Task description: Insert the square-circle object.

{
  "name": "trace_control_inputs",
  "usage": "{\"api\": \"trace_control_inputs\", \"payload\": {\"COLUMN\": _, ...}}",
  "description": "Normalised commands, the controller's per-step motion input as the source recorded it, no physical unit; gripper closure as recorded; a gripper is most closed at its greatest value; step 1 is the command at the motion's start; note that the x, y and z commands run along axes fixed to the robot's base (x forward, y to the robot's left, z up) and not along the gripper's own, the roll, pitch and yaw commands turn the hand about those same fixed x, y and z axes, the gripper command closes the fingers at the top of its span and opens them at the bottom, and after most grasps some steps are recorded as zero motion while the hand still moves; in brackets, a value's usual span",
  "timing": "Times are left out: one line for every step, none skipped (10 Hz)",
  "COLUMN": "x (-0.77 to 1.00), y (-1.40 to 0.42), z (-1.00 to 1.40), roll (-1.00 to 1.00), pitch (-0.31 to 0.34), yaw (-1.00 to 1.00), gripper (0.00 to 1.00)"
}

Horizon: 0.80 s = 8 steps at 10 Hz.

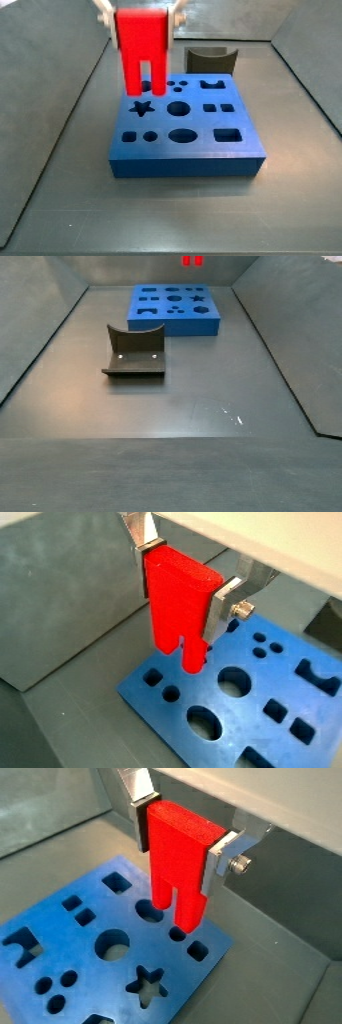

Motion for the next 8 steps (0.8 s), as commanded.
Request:
{"api": "trace_control_inputs", "payload": {"x": 0.10, "y": -0.17, "z": -0.77, "roll": 0.28, "pitch": 0.017, "yaw": 0.00, "gripper": 1.00}}
{"api": "trace_control_inputs", "payload": {"x": 0.09, "y": -0.21, "z": -0.81, "roll": 0.25, "pitch": 0.020, "yaw": 0.00, "gripper": 1.00}}
{"api": "trace_control_inputs", "payload": {"x": 0.00, "y": -0.03, "z": -0.71, "roll": 0.01, "pitch": -0.034, "yaw": 0.00, "gripper": 1.00}}
{"api": "trace_control_inputs", "payload": {"x": 0.00, "y": -0.03, "z": -0.67, "roll": 0.00, "pitch": -0.039, "yaw": 0.00, "gripper": 1.00}}
{"api": "trace_control_inputs", "payload": {"x": -0.09, "y": -0.10, "z": -0.69, "roll": 0.00, "pitch": -0.011, "yaw": 0.00, "gripper": 1.00}}
{"api": "trace_control_inputs", "payload": {"x": -0.25, "y": -0.19, "z": -0.50, "roll": 0.10, "pitch": 0.000, "yaw": 0.02, "gripper": 1.00}}
{"api": "trace_control_inputs", "payload": {"x": -0.28, "y": -0.23, "z": -0.36, "roll": 0.13, "pitch": -0.006, "yaw": 0.06, "gripper": 1.00}}
{"api": "trace_control_inputs", "payload": {"x": -0.17, "y": -0.18, "z": -0.16, "roll": 0.15, "pitch": 0.000, "yaw": 0.08, "gripper": 1.00}}
